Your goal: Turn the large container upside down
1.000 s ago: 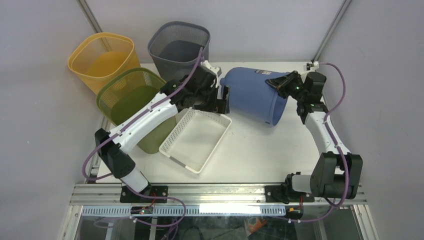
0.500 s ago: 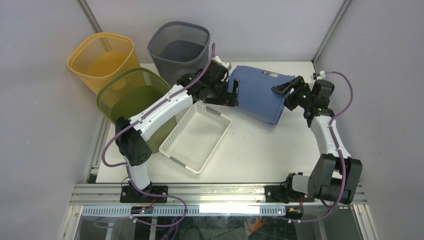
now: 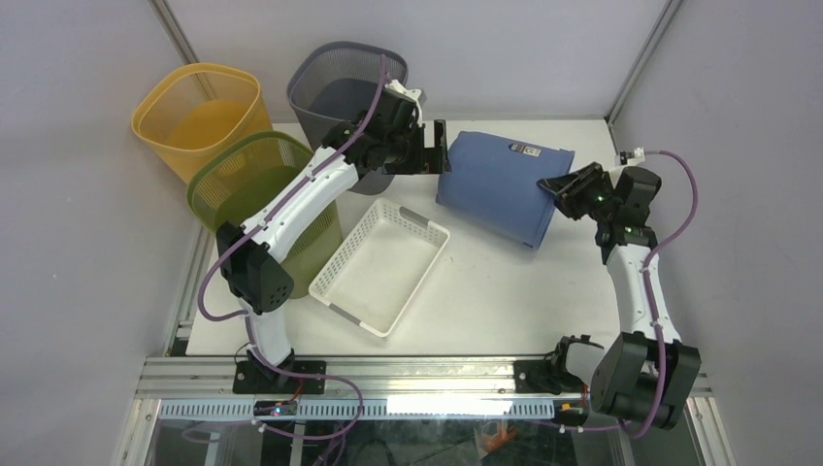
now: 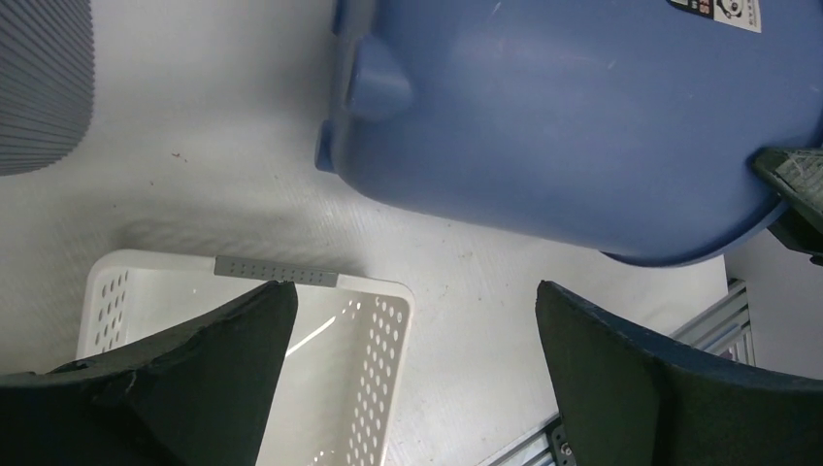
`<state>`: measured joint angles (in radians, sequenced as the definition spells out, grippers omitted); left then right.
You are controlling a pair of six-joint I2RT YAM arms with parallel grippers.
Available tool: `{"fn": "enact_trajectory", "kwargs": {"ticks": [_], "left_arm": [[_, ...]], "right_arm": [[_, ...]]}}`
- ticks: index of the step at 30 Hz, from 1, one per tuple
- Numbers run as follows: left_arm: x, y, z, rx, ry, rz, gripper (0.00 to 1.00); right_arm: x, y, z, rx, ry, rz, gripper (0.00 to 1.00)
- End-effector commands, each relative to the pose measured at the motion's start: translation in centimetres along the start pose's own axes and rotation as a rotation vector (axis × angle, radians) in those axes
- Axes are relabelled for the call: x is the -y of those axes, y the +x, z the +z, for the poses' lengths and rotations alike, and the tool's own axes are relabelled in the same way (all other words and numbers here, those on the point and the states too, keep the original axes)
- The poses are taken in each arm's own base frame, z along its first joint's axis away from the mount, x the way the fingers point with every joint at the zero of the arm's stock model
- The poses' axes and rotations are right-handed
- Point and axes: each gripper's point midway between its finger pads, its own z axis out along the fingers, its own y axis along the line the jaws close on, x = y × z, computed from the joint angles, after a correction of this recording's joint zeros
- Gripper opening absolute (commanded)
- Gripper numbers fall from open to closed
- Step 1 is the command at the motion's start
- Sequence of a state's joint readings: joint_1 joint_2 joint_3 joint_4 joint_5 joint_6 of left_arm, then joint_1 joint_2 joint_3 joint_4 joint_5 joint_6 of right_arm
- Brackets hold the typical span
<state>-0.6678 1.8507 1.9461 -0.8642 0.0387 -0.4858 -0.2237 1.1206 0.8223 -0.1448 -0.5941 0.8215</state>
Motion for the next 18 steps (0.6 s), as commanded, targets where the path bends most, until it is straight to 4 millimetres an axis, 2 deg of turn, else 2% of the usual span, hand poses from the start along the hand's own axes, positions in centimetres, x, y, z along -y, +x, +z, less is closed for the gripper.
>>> {"fn": "enact_trajectory", "kwargs": {"ticks": [1,3,4,7,10,12,14,18], "left_arm": [[1.7,-2.8,-0.8,0.077,0.076,0.0,0.99],[1.7,-3.4,-0.8,0.089,0.08,0.0,0.99],[1.8,-3.6,-0.7,0.093,0.081,0.002,0.99],[2.0,-3.8,-0.6,0.095,0.092,0.012,0.99],[2.0,-3.6,-0.5,0.087,0.094,0.012,0.99],[2.0,-3.4,-0.3,0.079,0.098,0.011,0.99],[1.9,-3.2,-0.1,0.072,0.096,0.007,0.99],[1.9,-3.1,0.2,0.068,0.095,0.003,0.99]], "right_arm": [[-2.8,-0.8,-1.4,0.028,-0.106,0.014,0.28],[-3.2,-0.6,-1.6,0.023,-0.138,0.046,0.26],[-3.4,-0.5,-1.7,0.024,-0.155,0.06,0.28],[-3.6,-0.4,-2.0,0.027,-0.192,0.087,0.53],[-3.4,-0.6,-1.9,0.031,-0.209,0.126,0.57],[-3.2,-1.0,-1.9,0.048,-0.233,0.168,0.55],[-3.2,-1.4,-2.0,0.072,-0.265,0.211,0.49],[-2.9,-1.6,-2.1,0.085,-0.301,0.263,0.27]]}}
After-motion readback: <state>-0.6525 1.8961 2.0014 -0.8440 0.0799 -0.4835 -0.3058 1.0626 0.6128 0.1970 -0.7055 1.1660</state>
